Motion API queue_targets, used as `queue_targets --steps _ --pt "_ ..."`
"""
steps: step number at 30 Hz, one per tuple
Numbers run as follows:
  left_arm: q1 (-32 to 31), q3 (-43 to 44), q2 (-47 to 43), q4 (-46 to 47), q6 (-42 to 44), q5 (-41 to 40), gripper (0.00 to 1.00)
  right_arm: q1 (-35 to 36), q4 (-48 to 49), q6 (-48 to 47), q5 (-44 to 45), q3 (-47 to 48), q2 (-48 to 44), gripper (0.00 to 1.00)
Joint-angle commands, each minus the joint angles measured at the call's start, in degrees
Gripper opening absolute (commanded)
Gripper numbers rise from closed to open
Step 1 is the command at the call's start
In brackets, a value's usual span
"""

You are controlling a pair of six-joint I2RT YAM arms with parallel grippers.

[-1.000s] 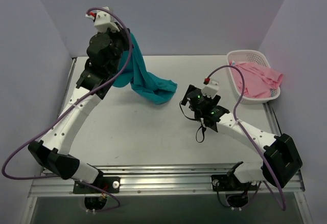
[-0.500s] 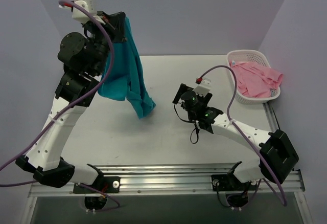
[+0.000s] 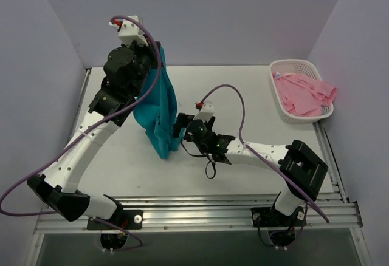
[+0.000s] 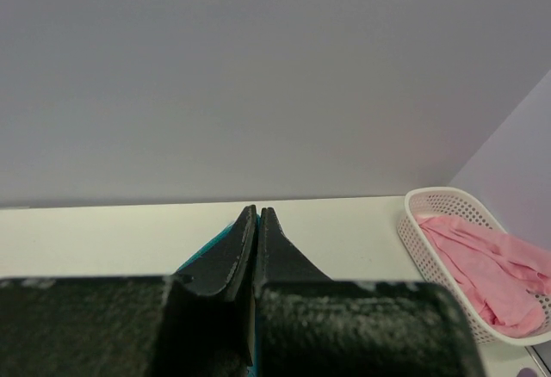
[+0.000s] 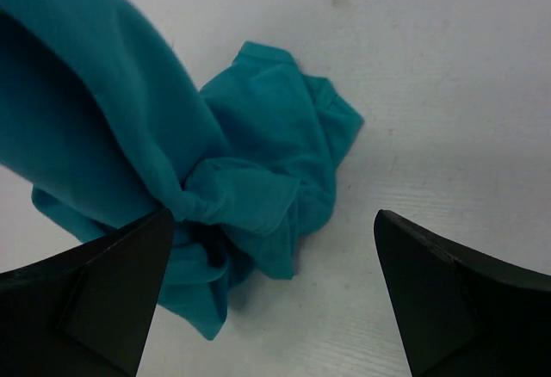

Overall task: Fold and stack the t-shirts
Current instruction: Move the tshirt to the center of the board

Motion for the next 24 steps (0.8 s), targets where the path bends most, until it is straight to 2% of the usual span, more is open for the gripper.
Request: queue_targets --steps 1,11,19,24 --pt "0.47 0.23 -1.19 4.67 -0.15 -0.63 0.02 2.86 0.79 2.22 1.37 2.19 2.99 0.97" --pt "0.65 -0.65 -1.63 4.67 0.46 -0.98 0.02 4.89 4.13 4.51 2.78 -0.54 10.02 0.95" --pt "0.65 -1.26 -2.24 4.93 0.64 -0.98 0.02 4.89 5.8 2.49 5.24 1.92 15.73 0.87" --pt "0.65 -1.53 -2.33 5.2 0.64 -0.8 0.02 4.89 6.15 -0.49 7.7 4.99 19.52 0.86"
